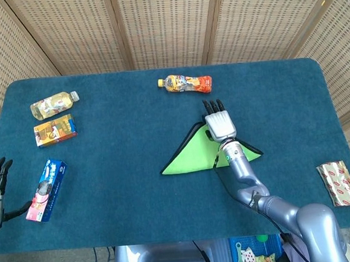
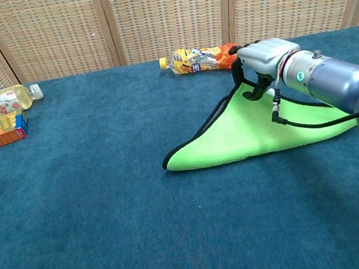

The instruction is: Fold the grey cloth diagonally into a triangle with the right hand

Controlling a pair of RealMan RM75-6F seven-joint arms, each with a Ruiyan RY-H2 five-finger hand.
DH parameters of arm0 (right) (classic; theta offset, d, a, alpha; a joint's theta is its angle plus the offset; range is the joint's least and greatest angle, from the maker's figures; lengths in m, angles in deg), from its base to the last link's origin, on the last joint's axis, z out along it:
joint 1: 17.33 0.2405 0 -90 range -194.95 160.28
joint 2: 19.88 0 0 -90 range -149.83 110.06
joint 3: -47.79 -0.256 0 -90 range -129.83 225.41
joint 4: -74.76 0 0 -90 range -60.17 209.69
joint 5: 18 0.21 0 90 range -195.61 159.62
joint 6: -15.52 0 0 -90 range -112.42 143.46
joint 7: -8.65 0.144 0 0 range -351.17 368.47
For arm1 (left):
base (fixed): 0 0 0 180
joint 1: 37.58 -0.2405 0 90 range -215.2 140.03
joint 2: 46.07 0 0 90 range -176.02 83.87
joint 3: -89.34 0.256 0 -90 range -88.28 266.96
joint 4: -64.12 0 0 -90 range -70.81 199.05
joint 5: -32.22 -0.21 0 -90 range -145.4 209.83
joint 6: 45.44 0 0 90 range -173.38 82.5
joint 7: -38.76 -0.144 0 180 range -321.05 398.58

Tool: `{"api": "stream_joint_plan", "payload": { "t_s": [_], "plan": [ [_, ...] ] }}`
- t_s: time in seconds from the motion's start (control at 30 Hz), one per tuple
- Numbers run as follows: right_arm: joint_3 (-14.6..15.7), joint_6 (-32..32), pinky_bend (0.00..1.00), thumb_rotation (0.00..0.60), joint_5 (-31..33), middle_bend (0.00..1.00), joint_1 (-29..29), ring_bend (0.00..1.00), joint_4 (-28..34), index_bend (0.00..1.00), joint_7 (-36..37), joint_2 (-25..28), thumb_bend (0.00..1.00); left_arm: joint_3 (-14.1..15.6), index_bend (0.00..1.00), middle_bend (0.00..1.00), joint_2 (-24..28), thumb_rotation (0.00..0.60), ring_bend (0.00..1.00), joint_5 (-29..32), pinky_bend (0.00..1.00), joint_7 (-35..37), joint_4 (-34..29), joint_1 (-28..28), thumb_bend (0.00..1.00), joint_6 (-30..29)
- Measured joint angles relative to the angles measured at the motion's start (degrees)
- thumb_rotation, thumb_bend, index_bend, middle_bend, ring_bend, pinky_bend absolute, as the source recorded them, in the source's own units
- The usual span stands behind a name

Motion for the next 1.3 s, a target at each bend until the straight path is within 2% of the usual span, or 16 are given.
{"api": "stream_joint_plan", "payload": {
  "t_s": [0.1,0.17,0.57,0.77,0.97,1.1,1.3],
  "plan": [
    [0.0,-0.4,0.0,0.6,0.0,0.0,-0.2,0.0,0.8,0.1,0.0,0.6,0.32,0.0,0.0,0.0,0.0,0.6,0.0,-0.1,0.0,-0.1,-0.1,-0.1,0.15,-0.2],
    [0.0,-0.7,0.0,0.6,0.0,0.0,-0.3,0.0,1.4,0.06,0.0,1.0,0.3,0.0,0.0,0.0,0.0,0.6,0.0,-0.1,0.0,-0.1,-0.1,-0.1,0.15,-0.2],
    [0.1,-4.0,0.0,0.6,0.1,0.0,-1.9,0.0,6.2,0.06,-1.4,4.3,0.3,0.0,0.0,0.0,0.1,0.6,0.0,-0.4,0.0,0.1,-0.3,-0.1,0.15,-0.5],
    [1.4,-7.6,0.0,0.6,-0.9,0.0,-5.3,0.0,12.9,0.06,-1.7,8.4,0.26,0.0,0.0,0.0,0.2,0.6,0.0,0.3,0.0,0.7,0.1,0.0,0.15,0.3],
    [4.4,-12.1,0.0,0.6,-1.6,0.0,-11.6,0.0,25.1,0.06,-2.6,16.0,0.2,0.2,0.0,0.0,0.2,0.6,0.0,0.4,0.0,1.1,0.3,0.2,0.15,1.1],
    [7.5,-18.8,0.0,0.6,-3.9,0.0,-18.1,0.0,34.1,0.06,-1.9,22.2,0.19,0.4,0.0,0.0,0.3,0.6,0.0,0.0,0.0,1.4,0.2,0.2,0.15,1.0],
    [14.0,-31.1,0.0,0.6,-10.7,0.0,-29.2,0.0,41.7,0.06,2.1,30.3,0.18,0.7,0.0,0.0,0.5,0.6,0.0,-1.2,0.0,1.6,-0.3,0.0,0.15,0.1]
  ]
}}
